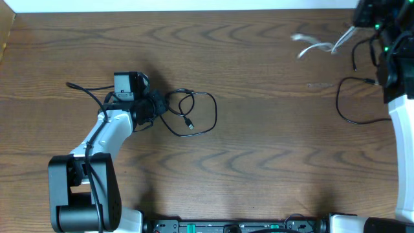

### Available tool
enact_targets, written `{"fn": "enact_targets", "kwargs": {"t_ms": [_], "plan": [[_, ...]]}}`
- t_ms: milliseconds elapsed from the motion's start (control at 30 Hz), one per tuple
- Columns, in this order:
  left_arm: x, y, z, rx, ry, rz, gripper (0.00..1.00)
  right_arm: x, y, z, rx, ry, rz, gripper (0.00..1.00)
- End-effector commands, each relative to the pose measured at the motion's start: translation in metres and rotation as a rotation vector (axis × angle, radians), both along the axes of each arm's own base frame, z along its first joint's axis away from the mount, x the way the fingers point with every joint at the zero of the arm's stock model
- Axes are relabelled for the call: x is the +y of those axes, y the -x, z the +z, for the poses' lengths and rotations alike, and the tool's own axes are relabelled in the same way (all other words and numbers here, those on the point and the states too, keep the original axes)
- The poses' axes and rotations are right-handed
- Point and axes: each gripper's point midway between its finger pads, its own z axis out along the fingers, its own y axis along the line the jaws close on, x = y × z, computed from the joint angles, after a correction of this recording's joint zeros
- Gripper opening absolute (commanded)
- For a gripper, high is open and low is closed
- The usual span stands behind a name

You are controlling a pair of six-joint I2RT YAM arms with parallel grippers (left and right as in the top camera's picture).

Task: Untangle cables
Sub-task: 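Lay the white cable at the upper right and open the right gripper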

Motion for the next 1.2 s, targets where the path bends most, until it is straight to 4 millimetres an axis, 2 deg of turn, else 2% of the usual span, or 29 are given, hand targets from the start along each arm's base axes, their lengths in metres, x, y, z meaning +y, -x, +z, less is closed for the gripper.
{"fn": "enact_targets", "kwargs": {"t_ms": [0, 200, 433, 900, 1100, 1133, 1167], "plan": [[0.002, -0.001, 0.004, -0.016, -0.005, -0.011, 0.32, -0.055, 0.011, -0.007, 0.04, 0.055, -0.234, 0.01], [0.002, -0.001, 0.004, -0.016, -0.005, -0.011, 0.33, -0.096, 0.021, -0.045, 0.181, 0.049, -0.321, 0.01], [0.002, -0.001, 0.004, -0.016, -0.005, -0.011, 0.33, -0.139, 0.021, -0.107, 0.343, -0.022, -0.422, 0.01], [0.002, -0.002, 0.004, -0.016, -0.005, -0.011, 0.33, -0.186, 0.011, -0.177, 0.442, -0.141, -0.543, 0.01], [0.002, -0.002, 0.004, -0.016, -0.006, -0.011, 0.34, -0.191, 0.011, -0.199, 0.492, -0.158, -0.545, 0.02], [0.003, -0.002, 0.003, -0.016, -0.009, -0.009, 0.34, -0.191, 0.01, -0.202, 0.499, -0.159, -0.544, 0.06], [0.003, -0.002, 0.003, -0.016, -0.012, -0.008, 0.34, -0.189, 0.009, -0.205, 0.506, -0.166, -0.534, 0.2]]}}
